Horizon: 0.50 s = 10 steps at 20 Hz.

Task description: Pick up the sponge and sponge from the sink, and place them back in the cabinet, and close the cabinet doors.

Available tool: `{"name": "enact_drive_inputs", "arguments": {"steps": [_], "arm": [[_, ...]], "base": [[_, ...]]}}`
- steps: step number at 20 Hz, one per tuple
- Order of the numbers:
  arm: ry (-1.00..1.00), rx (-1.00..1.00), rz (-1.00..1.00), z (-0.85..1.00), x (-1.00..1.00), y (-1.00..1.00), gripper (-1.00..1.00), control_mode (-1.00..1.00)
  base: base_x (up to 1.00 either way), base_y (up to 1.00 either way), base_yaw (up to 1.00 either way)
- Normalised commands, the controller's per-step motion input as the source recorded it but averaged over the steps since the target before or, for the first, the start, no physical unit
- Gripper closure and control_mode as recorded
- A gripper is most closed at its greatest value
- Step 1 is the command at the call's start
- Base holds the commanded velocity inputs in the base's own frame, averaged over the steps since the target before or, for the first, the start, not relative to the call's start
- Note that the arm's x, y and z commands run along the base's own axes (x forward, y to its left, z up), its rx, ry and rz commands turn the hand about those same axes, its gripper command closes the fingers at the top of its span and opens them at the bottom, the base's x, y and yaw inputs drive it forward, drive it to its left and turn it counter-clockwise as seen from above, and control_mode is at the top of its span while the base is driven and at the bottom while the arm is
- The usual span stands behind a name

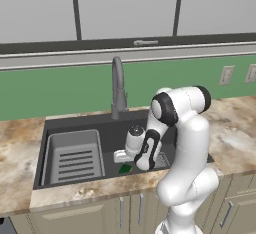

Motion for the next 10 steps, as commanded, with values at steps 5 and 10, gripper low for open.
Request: {"name": "enact_drive_inputs", "arguments": {"steps": [5,10], "arm": [[0.0,0.0,0.0,-0.03,0.0,0.0,-1.0,-1.0],[0.0,0.0,0.0,-0.07,0.05,0.0,-1.0,-1.0]], "base": [[0.0,0.0,0.0],[0.0,0.0,0.0]]}}
